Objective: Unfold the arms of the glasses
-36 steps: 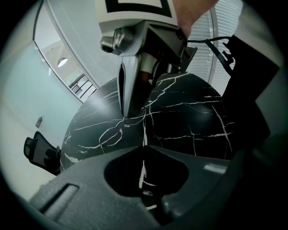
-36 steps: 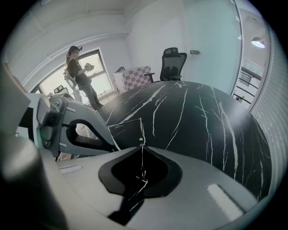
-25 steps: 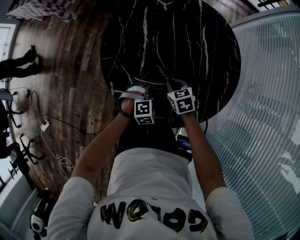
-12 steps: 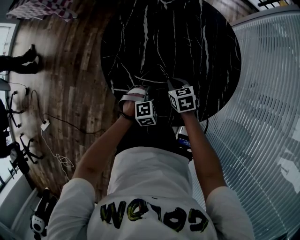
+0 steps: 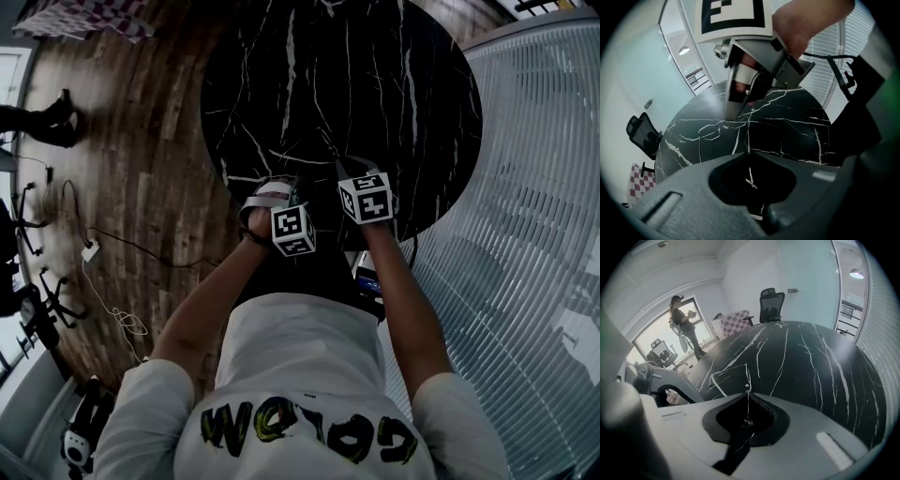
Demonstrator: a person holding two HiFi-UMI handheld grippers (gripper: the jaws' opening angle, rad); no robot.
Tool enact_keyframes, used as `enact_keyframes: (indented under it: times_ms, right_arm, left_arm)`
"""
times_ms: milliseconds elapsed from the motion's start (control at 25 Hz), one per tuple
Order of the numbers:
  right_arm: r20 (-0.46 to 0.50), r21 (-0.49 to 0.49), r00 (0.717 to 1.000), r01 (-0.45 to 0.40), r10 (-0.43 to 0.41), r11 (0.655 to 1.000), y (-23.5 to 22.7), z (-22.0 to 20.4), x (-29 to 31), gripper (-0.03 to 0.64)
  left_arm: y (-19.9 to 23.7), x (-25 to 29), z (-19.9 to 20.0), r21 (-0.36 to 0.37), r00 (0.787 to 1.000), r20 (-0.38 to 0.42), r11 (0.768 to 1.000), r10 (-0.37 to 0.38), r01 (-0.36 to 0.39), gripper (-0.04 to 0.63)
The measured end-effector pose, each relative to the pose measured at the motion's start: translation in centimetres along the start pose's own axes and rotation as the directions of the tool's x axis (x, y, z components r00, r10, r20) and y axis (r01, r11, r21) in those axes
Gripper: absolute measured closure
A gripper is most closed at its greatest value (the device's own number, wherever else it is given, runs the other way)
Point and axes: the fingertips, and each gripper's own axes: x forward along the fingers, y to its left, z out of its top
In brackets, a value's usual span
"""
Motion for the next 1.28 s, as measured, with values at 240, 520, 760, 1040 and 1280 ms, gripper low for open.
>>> enact_keyframes:
  times_ms: [240,520,760,1040,1280]
  right_arm:
    - [0.001,0.009,1.0,0.009,-0.009,1.0,-0.2,-0.2,0.0,0.607]
    - [-0.006,-0.012,1.0,0.012,-0.012,1.0,-0.3,-0.4,0.1,0.607]
    - [-0.01,-0.048,1.0,0.009,-0.01,0.999,-0.1,-0.5,0.1,0.604]
    - [-0.016,-0.059,1.0,0.014,-0.015,0.998,-0.2,-0.7,0.2,0.581]
    - [-0.005,-0.055,1.0,0.015,-0.015,0.998,-0.6,-0.7,0.0,0.554]
  left_arm:
    - [-0.6,0.1,0.2,-0.026,1.0,-0.001,1.0,-0.002,0.002,0.581]
    - [-0.7,0.4,0.4,-0.039,1.0,0.006,0.999,0.009,-0.009,0.578]
    - [-0.8,0.6,0.2,-0.036,1.0,0.004,0.999,0.006,-0.006,0.574]
    - [-1.1,0.6,-0.1,-0.046,1.0,-0.001,0.999,-0.008,0.008,0.546]
    - [-1.3,0.9,-0.2,-0.043,1.0,0.006,0.999,-0.01,0.01,0.528]
